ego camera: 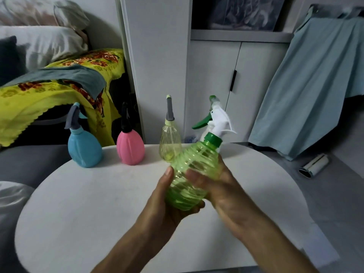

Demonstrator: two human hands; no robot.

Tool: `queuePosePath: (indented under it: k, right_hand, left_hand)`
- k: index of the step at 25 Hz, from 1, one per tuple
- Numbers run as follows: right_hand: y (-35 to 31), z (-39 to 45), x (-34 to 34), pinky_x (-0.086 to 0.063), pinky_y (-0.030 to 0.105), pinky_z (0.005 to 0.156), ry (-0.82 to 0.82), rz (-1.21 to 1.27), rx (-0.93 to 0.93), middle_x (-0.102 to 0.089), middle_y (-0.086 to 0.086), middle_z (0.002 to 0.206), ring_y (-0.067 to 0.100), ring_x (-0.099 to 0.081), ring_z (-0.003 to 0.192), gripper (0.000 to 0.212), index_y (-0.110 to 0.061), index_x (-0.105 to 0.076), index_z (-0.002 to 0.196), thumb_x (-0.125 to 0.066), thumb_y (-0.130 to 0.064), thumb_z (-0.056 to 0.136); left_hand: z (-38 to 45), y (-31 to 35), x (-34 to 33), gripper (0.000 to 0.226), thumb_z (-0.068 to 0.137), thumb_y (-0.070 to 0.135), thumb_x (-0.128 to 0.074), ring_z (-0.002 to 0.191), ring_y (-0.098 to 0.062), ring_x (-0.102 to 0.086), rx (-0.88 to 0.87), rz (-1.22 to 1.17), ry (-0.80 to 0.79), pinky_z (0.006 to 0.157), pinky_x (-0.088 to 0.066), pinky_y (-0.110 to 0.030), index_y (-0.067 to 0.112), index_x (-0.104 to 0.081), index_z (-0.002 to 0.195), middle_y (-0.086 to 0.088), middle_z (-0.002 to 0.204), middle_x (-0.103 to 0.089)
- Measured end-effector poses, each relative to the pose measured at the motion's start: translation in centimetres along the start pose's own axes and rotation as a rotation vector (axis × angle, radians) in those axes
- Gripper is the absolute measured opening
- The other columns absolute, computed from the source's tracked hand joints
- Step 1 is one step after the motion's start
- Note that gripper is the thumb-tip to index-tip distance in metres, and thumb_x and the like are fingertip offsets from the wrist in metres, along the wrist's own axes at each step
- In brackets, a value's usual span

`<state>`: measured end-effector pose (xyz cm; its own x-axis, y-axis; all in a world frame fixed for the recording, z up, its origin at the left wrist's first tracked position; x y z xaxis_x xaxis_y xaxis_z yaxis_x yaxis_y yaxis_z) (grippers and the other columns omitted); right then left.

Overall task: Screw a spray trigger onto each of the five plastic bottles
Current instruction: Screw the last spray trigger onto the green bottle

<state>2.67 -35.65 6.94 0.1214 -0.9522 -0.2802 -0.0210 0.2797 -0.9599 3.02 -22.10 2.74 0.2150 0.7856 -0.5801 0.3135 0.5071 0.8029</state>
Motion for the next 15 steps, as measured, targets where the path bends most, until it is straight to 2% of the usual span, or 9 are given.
queuePosePath:
  k: [2, 3, 6, 8, 11, 13, 15]
  right_hand:
    - [0.7, 0.0, 0.1, -0.057, 0.039, 0.085, 0.076, -0.069, 0.050, -0.074, 0.003, 0.113, 0.022, -0.070, 0.105, 0.062, -0.030, -0.063, 0.118, -0.089, -0.026, 0.062]
    - [0.6, 0.2, 0.5, -0.058, 0.035, 0.082, 0.129, -0.095, 0.070, -0.075, 0.000, 0.109, 0.019, -0.072, 0.101, 0.058, -0.032, -0.065, 0.114, -0.089, -0.026, 0.061]
    - [-0.6, 1.9, 5.1, -0.055, 0.019, 0.067, 0.400, -0.189, 0.160, -0.076, -0.010, 0.097, 0.004, -0.072, 0.086, 0.062, -0.032, -0.066, 0.109, -0.091, -0.029, 0.052]
    - [-2.4, 3.7, 9.2, -0.051, 0.013, 0.064, 0.588, -0.324, 0.270, -0.072, -0.011, 0.099, -0.001, -0.069, 0.084, 0.071, -0.031, -0.060, 0.113, -0.092, -0.026, 0.050]
    - [-3.5, 7.0, 15.3, -0.048, 0.024, 0.074, 0.729, -0.608, 0.282, -0.064, -0.005, 0.112, 0.016, -0.064, 0.097, 0.075, -0.029, -0.051, 0.117, -0.092, -0.023, 0.054]
    - [-2.6, 9.2, 18.8, -0.046, 0.029, 0.078, 0.777, -0.662, 0.239, -0.063, 0.003, 0.116, 0.025, -0.062, 0.102, 0.075, -0.027, -0.052, 0.117, -0.092, -0.020, 0.055]
    - [-0.7, 11.1, 21.4, -0.049, 0.033, 0.082, 0.806, -0.660, 0.200, -0.060, 0.007, 0.120, 0.027, -0.061, 0.103, 0.075, -0.028, -0.053, 0.117, -0.092, -0.021, 0.055]
  left_hand:
    - [0.4, 0.5, 0.0, 0.057, 0.084, 0.063, -0.057, 0.091, -0.034, -0.071, 0.040, 0.074, -0.023, 0.072, -0.058, -0.036, 0.019, -0.070, 0.118, -0.017, 0.114, -0.072]
    - [0.6, 0.3, 0.0, 0.055, 0.086, 0.063, -0.054, 0.096, -0.036, -0.071, 0.060, 0.125, 0.015, 0.075, -0.059, -0.037, 0.022, -0.070, 0.119, -0.016, 0.116, -0.072]
    - [1.1, -0.5, 0.3, 0.050, 0.088, 0.057, -0.054, 0.092, -0.036, -0.074, 0.129, 0.170, 0.214, 0.073, -0.060, -0.044, 0.020, -0.066, 0.118, -0.014, 0.118, -0.068]
    - [1.2, -0.3, 1.0, 0.043, 0.090, 0.052, -0.054, 0.088, -0.030, -0.075, 0.102, 0.173, 0.287, 0.073, -0.059, -0.044, 0.019, -0.066, 0.115, -0.012, 0.120, -0.066]
    - [1.4, 0.3, 2.1, 0.044, 0.086, 0.051, -0.058, 0.089, -0.029, -0.075, 0.071, 0.158, 0.327, 0.076, -0.057, -0.046, 0.018, -0.070, 0.111, -0.010, 0.116, -0.071]
    - [1.5, 0.4, 2.7, 0.048, 0.077, 0.053, -0.062, 0.088, -0.029, -0.075, 0.087, 0.159, 0.337, 0.078, -0.057, -0.048, 0.018, -0.072, 0.108, -0.009, 0.109, -0.074]
    - [1.8, 0.4, 3.3, 0.051, 0.070, 0.053, -0.063, 0.086, -0.030, -0.076, 0.106, 0.159, 0.346, 0.077, -0.057, -0.048, 0.017, -0.074, 0.105, -0.008, 0.104, -0.077]
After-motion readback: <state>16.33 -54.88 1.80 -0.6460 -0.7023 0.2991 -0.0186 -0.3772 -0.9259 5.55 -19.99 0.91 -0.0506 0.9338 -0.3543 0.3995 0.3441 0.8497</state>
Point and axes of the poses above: each hand's wrist, its own z-axis towards the middle knuckle, its own x-axis out of the back of the hand, y = z × x, the point moved 2 cm from there along z, towards the middle knuckle
